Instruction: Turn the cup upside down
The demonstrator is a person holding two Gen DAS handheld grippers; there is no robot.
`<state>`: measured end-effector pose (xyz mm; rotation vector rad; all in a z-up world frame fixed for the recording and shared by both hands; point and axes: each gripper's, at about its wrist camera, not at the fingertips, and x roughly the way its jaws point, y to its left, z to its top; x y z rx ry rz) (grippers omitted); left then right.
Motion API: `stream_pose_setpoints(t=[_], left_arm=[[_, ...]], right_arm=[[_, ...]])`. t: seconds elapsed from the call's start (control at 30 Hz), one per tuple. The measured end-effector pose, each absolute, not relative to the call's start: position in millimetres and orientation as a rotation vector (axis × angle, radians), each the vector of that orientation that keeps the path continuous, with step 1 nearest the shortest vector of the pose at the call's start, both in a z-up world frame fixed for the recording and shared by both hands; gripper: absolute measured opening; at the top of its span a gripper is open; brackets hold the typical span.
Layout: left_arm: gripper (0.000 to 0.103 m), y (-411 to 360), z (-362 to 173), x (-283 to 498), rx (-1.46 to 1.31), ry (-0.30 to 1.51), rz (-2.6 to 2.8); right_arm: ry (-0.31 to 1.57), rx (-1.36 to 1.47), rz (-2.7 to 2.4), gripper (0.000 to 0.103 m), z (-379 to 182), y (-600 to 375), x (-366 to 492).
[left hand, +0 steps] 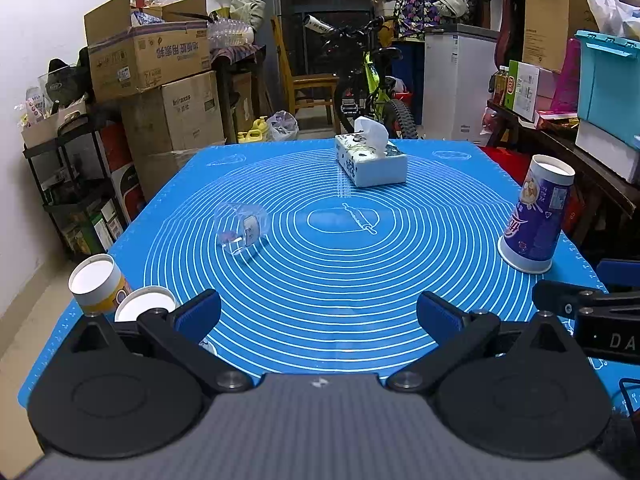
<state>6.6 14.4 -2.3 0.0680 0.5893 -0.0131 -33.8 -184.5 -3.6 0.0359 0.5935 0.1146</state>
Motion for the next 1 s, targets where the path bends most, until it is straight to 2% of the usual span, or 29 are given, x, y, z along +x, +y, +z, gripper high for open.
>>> stream_pose_setpoints(t=[1.0], left_arm=[[0.103,13.4,-1.8,6.4,0.071,0.590,-0.012]], right_arm=[[0.598,0.033,0.115,0.084,-7.8,-183.9,-31.7]])
